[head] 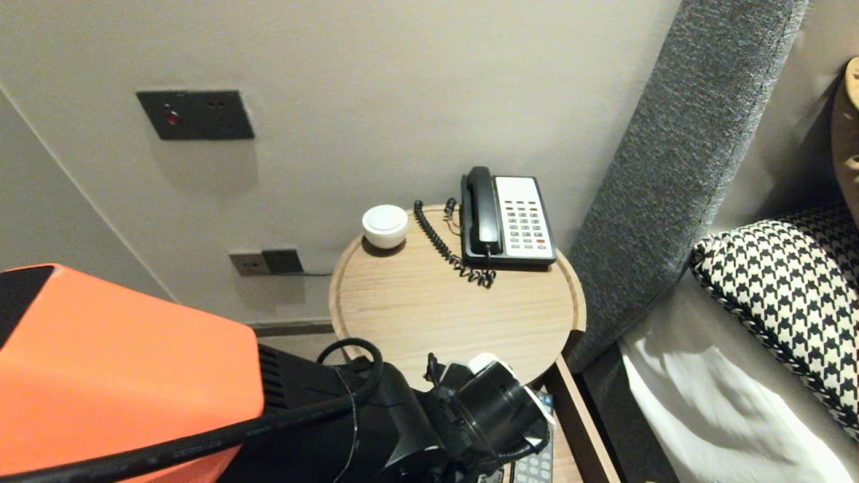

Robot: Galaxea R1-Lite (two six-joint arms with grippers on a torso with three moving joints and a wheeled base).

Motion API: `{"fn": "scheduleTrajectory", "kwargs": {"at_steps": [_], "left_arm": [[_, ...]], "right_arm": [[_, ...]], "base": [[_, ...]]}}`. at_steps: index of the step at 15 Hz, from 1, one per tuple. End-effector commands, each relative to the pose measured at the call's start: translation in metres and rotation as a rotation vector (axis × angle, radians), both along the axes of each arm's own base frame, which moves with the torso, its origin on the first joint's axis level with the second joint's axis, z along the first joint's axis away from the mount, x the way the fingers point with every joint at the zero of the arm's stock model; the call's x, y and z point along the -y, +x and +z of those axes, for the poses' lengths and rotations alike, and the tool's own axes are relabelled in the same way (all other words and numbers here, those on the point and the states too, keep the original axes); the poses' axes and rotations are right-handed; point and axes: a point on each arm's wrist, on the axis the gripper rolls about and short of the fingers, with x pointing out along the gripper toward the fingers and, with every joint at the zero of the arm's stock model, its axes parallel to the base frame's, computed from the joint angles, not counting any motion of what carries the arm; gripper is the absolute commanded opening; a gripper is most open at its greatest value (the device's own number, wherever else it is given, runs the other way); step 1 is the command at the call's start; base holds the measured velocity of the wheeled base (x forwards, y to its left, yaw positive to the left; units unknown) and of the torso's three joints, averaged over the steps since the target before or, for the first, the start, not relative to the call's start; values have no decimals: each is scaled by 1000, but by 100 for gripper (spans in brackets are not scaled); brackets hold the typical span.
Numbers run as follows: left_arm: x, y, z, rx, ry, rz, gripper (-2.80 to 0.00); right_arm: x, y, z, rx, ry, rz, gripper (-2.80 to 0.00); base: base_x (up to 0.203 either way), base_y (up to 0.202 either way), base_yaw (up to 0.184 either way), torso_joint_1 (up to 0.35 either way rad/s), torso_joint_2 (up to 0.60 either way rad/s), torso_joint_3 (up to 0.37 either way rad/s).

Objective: Take the remote control out of the drawer one by one and place them on the table

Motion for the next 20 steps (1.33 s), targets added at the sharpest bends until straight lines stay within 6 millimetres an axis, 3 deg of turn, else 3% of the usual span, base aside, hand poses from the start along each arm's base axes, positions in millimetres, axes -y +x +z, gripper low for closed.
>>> {"fn": "scheduleTrajectory", "kwargs": {"at_steps": [1, 15, 20], "left_arm": [[-5, -3, 9, 9, -18, 3, -280], [-18, -15, 31, 28, -59, -12, -280], [-15, -14, 25, 22, -57, -16, -280]], "right_arm": [[0, 3, -11, -40, 0, 0, -280], [0, 3, -11, -40, 0, 0, -280], [0, 3, -11, -40, 0, 0, -280]], "base": [[0, 0, 0, 0, 0, 0], [0, 0, 0, 0, 0, 0], [0, 0, 0, 0, 0, 0]]}}
